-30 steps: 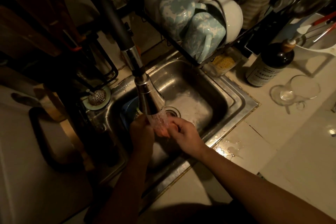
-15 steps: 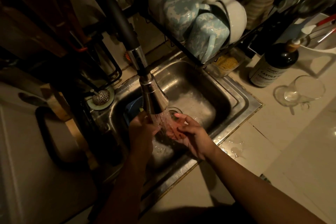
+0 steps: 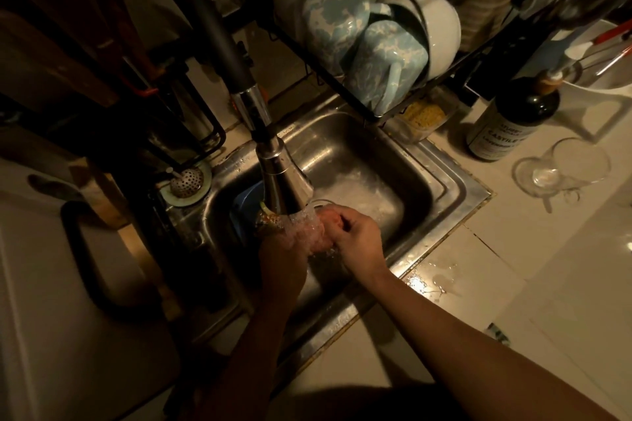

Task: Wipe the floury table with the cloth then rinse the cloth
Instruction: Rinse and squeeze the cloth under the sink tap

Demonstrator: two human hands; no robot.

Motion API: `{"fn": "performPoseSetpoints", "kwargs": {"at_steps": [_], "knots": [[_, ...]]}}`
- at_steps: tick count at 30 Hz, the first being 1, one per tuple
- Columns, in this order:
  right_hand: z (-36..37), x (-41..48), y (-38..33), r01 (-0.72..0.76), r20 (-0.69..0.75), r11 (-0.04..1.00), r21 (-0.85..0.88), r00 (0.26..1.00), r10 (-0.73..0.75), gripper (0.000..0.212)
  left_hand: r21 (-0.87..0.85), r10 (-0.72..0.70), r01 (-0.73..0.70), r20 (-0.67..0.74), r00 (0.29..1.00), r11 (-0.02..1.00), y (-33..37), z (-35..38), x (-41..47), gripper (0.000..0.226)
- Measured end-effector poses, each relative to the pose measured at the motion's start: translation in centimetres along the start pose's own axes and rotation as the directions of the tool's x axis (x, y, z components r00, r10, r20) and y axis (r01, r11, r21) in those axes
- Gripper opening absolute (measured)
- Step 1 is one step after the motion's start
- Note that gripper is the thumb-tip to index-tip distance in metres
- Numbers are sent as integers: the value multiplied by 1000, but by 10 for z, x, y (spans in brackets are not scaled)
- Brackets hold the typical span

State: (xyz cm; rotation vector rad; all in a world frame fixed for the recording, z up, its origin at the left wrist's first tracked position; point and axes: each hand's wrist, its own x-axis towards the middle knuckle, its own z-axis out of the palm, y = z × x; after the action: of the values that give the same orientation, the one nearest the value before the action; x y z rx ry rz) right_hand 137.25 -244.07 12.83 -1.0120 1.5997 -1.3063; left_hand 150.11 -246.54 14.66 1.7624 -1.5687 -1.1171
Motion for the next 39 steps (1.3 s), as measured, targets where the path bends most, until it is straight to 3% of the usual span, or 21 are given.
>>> {"fn": "performPoseSetpoints", "kwargs": {"at_steps": [2, 4, 9, 12, 13, 14, 18, 20, 22, 24, 26, 29, 32, 35, 39], "knots": [[5, -9, -1, 41, 130, 999, -14, 991, -38, 19, -27, -53, 50, -110, 993, 998, 3, -1, 2, 15], [10, -14, -3, 80, 235, 994, -70, 970, -61, 24, -48, -107, 100, -158, 982, 994, 7, 0, 4, 27], [5, 8, 2, 21, 90, 995, -99, 996, -12, 13, -78, -126, 118, -97, 987, 990, 8, 7, -4, 26], [9, 6, 5, 56, 203, 991, -119, 979, -31, 20, -193, -170, 135, -182, 969, 972, 11, 1, 5, 31], [9, 6, 7, 35, 252, 992, -119, 968, -4, 14, -236, -193, 148, -182, 964, 960, 13, -2, 9, 35], [8, 6, 9, 1, 286, 993, -120, 958, 34, 6, -283, -210, 158, -163, 964, 946, 13, -2, 11, 40], [2, 14, 2, -269, 415, 963, 30, 880, 233, 33, -392, -204, 163, -64, 977, 905, 14, -1, 6, 41], [0, 20, 3, -243, 417, 970, 12, 883, 216, 34, -407, -168, 159, 15, 986, 900, 10, -5, 3, 31], [-3, 25, 3, -228, 381, 974, 10, 901, 207, 21, -432, -162, 173, 63, 985, 885, 1, -13, 5, 35], [-8, 28, 1, -324, 345, 940, 109, 899, 270, 17, -312, -157, 159, 31, 987, 937, -6, -21, 9, 26], [-8, 27, -4, -403, 375, 890, 212, 875, 307, 22, -263, -147, 161, 70, 987, 951, -7, -25, 8, 20], [-6, 22, -4, -476, 462, 819, 320, 833, 303, 36, -379, -162, 232, 208, 965, 896, -3, -19, 0, 30], [0, 21, -1, -373, 322, 913, 165, 895, 308, 23, -388, -136, 184, 148, 980, 903, -6, -12, -1, 33], [-7, 22, -2, -170, 144, 981, -91, 973, 182, 13, -202, -89, 90, 16, 996, 975, -13, -7, 5, 26], [-12, 8, -12, 66, 263, 985, -159, 965, -22, 23, -98, -93, 83, -106, 990, 992, -7, -7, 10, 35]]}}
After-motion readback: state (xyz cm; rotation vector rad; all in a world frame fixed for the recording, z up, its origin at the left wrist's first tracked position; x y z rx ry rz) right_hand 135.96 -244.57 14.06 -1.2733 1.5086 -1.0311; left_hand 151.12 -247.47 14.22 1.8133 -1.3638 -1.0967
